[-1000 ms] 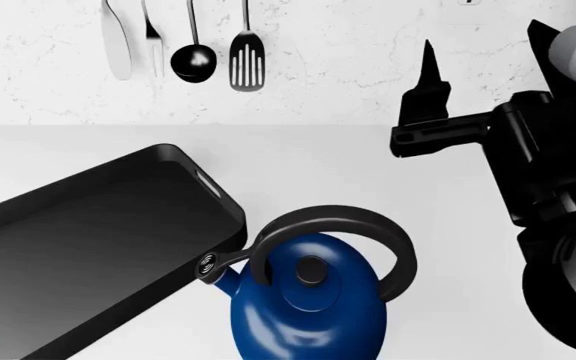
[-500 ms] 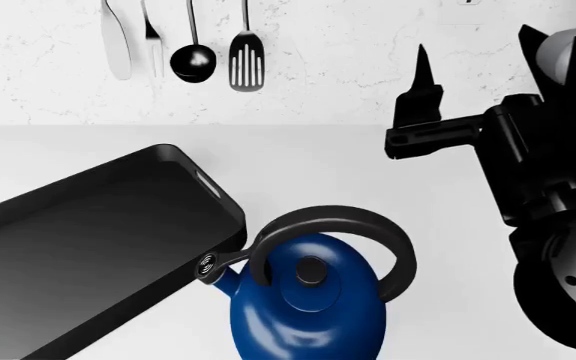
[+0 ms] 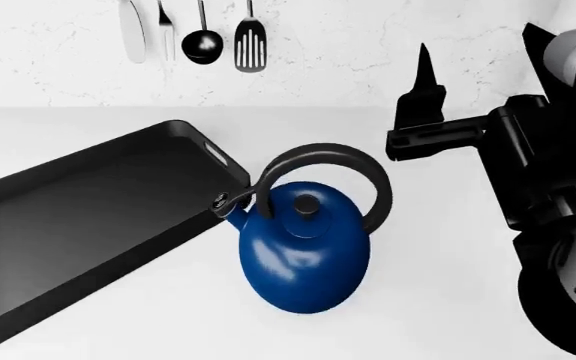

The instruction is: Pick the kettle from the counter and place it on the tray. Then pick the mug from the cabinet and place it on the tray. Then close the cabinet doors.

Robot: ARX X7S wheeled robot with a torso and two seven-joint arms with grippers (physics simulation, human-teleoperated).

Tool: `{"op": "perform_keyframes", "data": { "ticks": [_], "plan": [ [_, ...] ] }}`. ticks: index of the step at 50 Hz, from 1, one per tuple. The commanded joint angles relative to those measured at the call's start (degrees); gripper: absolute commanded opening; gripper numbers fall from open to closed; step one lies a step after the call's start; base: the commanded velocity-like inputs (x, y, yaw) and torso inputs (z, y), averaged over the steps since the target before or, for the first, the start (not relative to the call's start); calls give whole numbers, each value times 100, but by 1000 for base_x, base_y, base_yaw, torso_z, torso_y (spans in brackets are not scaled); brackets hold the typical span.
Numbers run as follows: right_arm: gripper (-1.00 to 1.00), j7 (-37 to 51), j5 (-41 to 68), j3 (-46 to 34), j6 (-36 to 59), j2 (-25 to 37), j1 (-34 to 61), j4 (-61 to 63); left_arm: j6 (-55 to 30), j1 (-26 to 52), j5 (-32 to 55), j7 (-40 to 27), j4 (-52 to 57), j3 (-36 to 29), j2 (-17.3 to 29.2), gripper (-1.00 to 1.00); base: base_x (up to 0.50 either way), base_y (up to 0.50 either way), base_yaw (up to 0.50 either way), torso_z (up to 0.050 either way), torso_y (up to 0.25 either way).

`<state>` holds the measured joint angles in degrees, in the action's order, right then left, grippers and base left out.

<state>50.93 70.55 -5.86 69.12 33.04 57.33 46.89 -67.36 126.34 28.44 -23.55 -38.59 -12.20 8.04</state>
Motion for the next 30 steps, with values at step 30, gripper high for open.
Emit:
{"op": "perform_keyframes", "data": {
  "ticks": [30],
  "plan": [
    [100,-37,-119,-31,-292,97,-210,30,-2028,-1970,1238,-821,3221,1016,509,-100,-153,0,0,0,0]
  ]
}}
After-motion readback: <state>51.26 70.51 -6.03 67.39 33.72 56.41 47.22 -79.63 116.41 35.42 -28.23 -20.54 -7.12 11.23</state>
